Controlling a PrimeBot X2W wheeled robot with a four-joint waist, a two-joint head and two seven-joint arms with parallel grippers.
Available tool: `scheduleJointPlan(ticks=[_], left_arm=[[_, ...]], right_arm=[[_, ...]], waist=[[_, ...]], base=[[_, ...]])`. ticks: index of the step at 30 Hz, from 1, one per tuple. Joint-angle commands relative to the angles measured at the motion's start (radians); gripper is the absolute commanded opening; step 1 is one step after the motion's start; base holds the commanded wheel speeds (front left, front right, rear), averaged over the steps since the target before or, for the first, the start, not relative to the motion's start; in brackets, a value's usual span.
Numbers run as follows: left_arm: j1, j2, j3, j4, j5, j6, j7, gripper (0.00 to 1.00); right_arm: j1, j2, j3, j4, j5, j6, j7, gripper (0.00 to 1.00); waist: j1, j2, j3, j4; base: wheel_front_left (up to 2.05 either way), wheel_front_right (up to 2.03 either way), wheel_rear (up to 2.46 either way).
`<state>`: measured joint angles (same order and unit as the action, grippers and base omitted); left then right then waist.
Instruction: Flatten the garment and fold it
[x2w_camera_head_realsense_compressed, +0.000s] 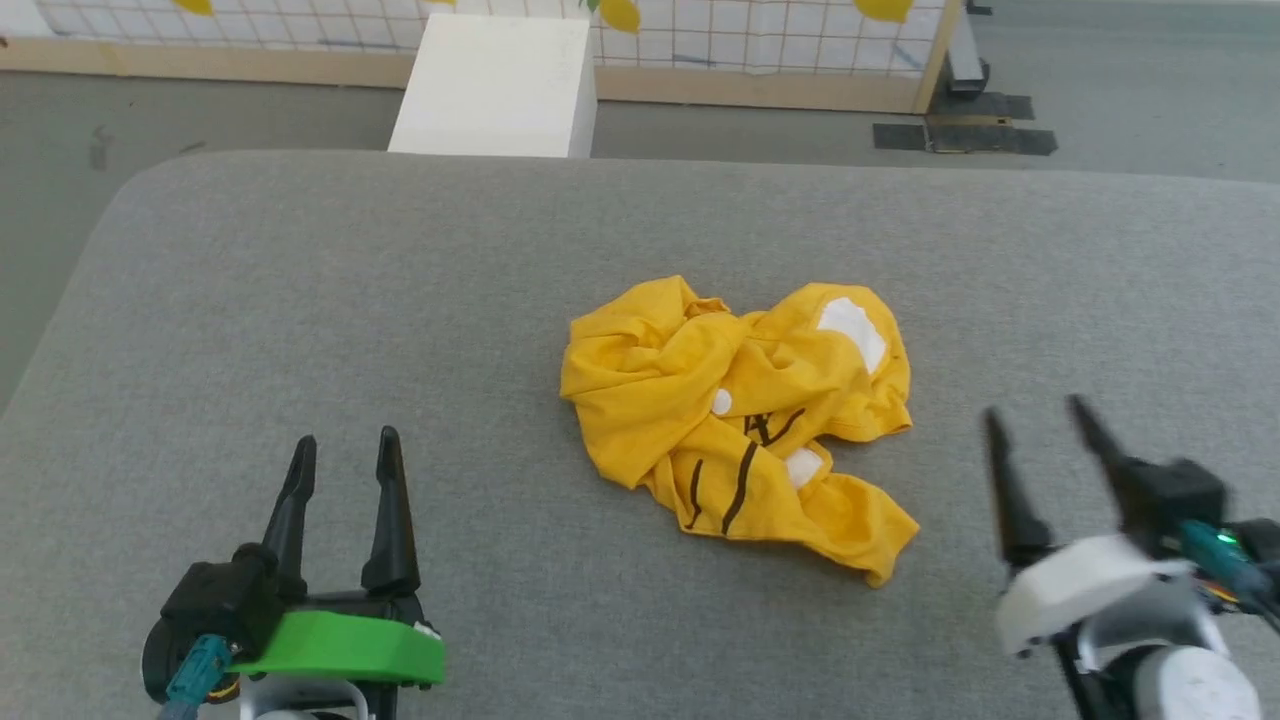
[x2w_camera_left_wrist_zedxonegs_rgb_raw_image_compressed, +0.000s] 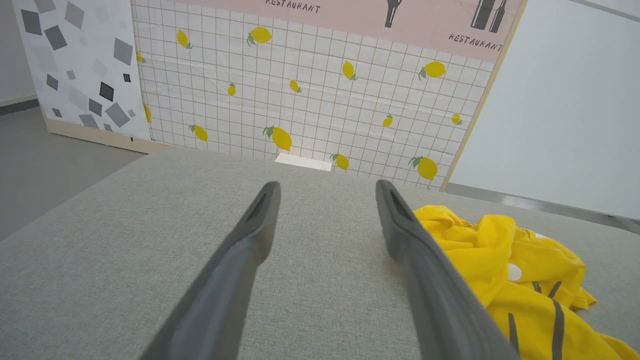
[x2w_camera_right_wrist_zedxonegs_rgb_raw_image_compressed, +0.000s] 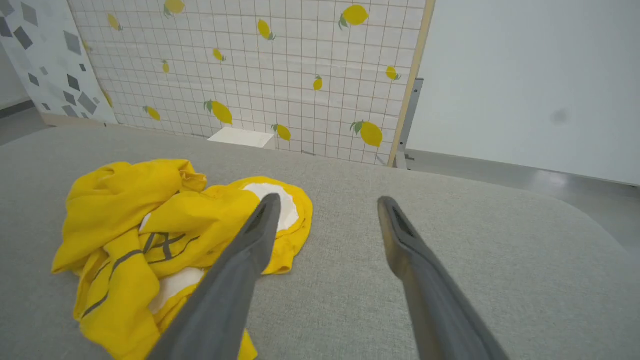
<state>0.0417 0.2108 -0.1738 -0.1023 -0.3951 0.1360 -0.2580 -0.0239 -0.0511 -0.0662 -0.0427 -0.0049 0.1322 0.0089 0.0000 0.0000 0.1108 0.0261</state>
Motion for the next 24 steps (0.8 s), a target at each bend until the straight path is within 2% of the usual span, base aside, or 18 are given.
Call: scheduleJointPlan(ticks=[1, 5, 9, 13, 19, 20, 21, 24], left_arm=[[-0.004, -0.015, 0.008, 0.005, 0.013, -0.013, -0.004, 1.0], [-0.007, -0.047, 0.023, 0.028, 0.031, -0.051, -0.004, 1.0], [-0.016, -0.072, 0.035, 0.05, 0.049, -0.082, -0.004, 1.0], [-0.027, -0.092, 0.044, 0.07, 0.066, -0.11, -0.004, 1.0], [-0.034, -0.115, 0.057, 0.1, 0.086, -0.14, -0.004, 1.0], [-0.032, -0.12, 0.064, 0.108, 0.09, -0.146, -0.004, 1.0], [-0.03, -0.122, 0.066, 0.111, 0.092, -0.148, -0.004, 1.0], [-0.024, -0.127, 0.078, 0.123, 0.099, -0.154, -0.004, 1.0]], right_arm=[[-0.016, 0.001, 0.025, 0.001, -0.011, -0.002, 0.055, 1.0], [-0.032, -0.038, 0.085, 0.025, -0.001, -0.002, 0.252, 1.0], [-0.047, -0.079, 0.124, 0.051, 0.029, -0.002, 0.392, 1.0], [-0.055, -0.116, 0.157, 0.085, 0.062, -0.002, 0.498, 1.0], [-0.061, -0.149, 0.217, 0.133, 0.116, -0.002, 0.562, 1.0], [-0.063, -0.151, 0.23, 0.153, 0.127, -0.002, 0.559, 0.05], [-0.064, -0.15, 0.232, 0.162, 0.129, -0.002, 0.555, 0.0], [-0.069, -0.139, 0.226, 0.178, 0.132, -0.002, 0.509, 0.0]], waist=[[0.0, 0.0, 0.013, 0.015], [0.0, 0.0, 0.038, 0.042], [0.0, 0.0, 0.061, 0.068], [0.0, 0.0, 0.076, 0.093], [0.0, 0.0, 0.071, 0.114], [0.0, 0.0, 0.062, 0.115], [0.0, 0.0, 0.057, 0.115], [0.0, 0.0, 0.037, 0.105]], base=[[0.0, 0.0, 0.0], [0.0, 0.0, 0.0], [0.0, 0.0, 0.0], [0.0, 0.0, 0.0], [0.0, 0.0, 0.0], [0.0, 0.0, 0.0], [0.0, 0.0, 0.0], [0.0, 0.0, 0.0]])
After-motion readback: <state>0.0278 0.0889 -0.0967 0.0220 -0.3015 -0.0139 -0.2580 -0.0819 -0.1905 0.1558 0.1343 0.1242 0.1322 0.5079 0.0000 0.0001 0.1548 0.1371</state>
